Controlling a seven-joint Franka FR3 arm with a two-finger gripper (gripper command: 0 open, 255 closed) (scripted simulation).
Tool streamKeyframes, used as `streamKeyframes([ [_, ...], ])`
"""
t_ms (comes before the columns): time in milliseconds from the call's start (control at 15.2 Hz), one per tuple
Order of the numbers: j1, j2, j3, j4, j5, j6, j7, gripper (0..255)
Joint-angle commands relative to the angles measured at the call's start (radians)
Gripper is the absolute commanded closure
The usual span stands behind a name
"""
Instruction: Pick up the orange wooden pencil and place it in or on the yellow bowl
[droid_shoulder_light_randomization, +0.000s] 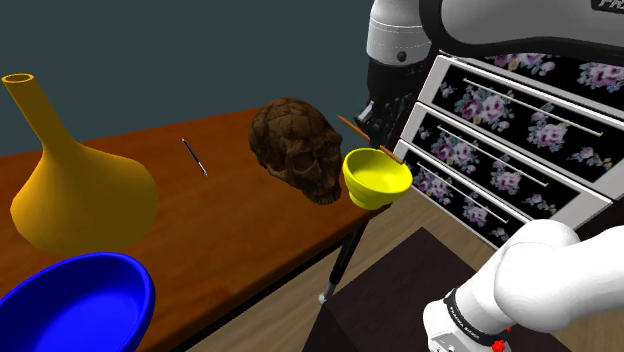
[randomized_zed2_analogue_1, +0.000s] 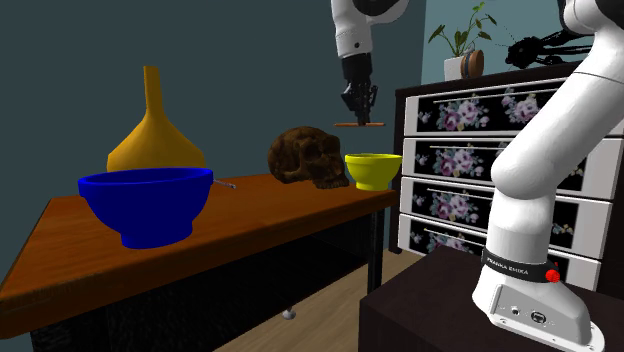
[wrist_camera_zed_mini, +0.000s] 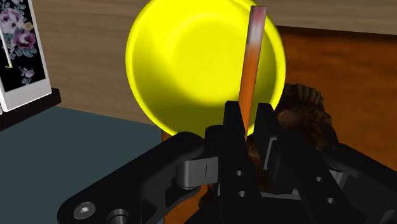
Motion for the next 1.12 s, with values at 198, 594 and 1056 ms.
streamKeyframes([
  [198, -0.009, -0.124, -0.095, -0.099, -0.031, -0.012, -0.111, 255],
  [594, -0.003, -0.143, -0.092, -0.193, -0.025, 0.063, -0.099, 255],
  [1056, 0.003, -0.156, -0.087, -0.296, -0.019, 0.151, -0.085, 255],
])
